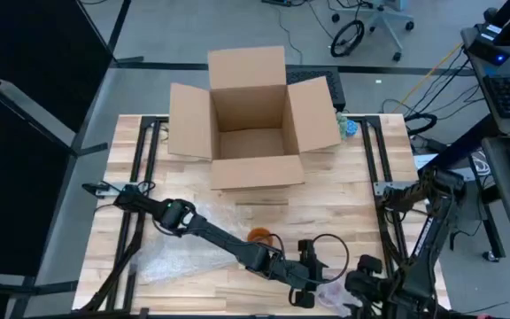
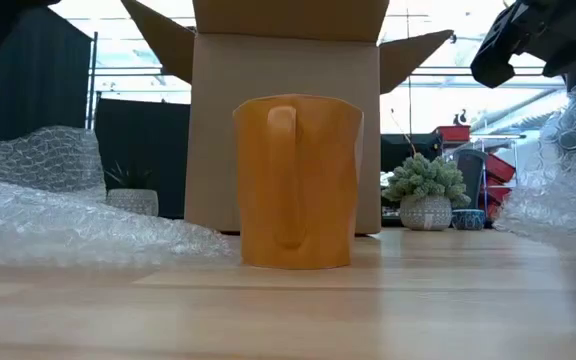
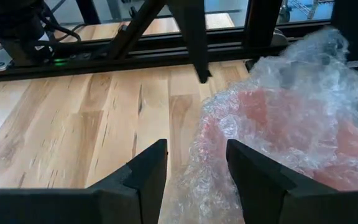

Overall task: Wrap mug
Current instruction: Wrap the pink mug with the transparent bubble wrap

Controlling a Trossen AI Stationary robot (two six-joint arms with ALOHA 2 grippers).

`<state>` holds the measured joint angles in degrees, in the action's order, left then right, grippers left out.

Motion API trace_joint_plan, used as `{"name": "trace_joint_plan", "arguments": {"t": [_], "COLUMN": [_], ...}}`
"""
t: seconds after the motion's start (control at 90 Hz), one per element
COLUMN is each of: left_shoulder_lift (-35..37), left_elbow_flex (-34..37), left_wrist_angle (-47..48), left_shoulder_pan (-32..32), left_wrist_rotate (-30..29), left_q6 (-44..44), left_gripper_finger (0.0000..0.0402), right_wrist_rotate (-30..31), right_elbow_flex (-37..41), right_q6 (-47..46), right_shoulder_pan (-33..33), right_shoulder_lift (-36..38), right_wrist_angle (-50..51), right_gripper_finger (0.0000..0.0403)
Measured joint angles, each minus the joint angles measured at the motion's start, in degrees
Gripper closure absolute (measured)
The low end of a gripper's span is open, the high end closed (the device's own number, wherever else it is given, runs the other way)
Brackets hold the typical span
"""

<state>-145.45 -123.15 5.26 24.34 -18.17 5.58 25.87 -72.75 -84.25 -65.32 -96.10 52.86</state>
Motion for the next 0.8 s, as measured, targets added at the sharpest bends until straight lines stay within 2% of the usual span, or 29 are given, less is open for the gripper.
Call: {"name": "trace_joint_plan", "arguments": {"t": [0.367, 0.567, 0.8], "left_shoulder_lift": [0.0, 0.0, 0.02], "left_elbow_flex": [0.06, 0.07, 0.02], "left_wrist_angle": [0.75, 1.09, 0.9], "left_shoulder_pan": [0.0, 0.0, 0.0], "left_wrist_rotate": [-0.33, -0.31, -0.19], "left_q6": [-0.02, 0.09, 0.11], "left_gripper_finger": [0.0247, 0.0247, 0.0247], "right_wrist_rotate": [1.09, -4.25, -6.98], "right_elbow_flex": [1.69, 7.23, 11.4], "right_q6": [5.77, 3.2, -1.72], "right_shoulder_pan": [7.64, 10.17, 10.89], "right_shoulder_lift": [-0.32, -0.21, -0.1], "right_wrist_angle": [-0.04, -4.8, -7.25], "right_gripper_finger": [0.0046, 0.0046, 0.0046]}}
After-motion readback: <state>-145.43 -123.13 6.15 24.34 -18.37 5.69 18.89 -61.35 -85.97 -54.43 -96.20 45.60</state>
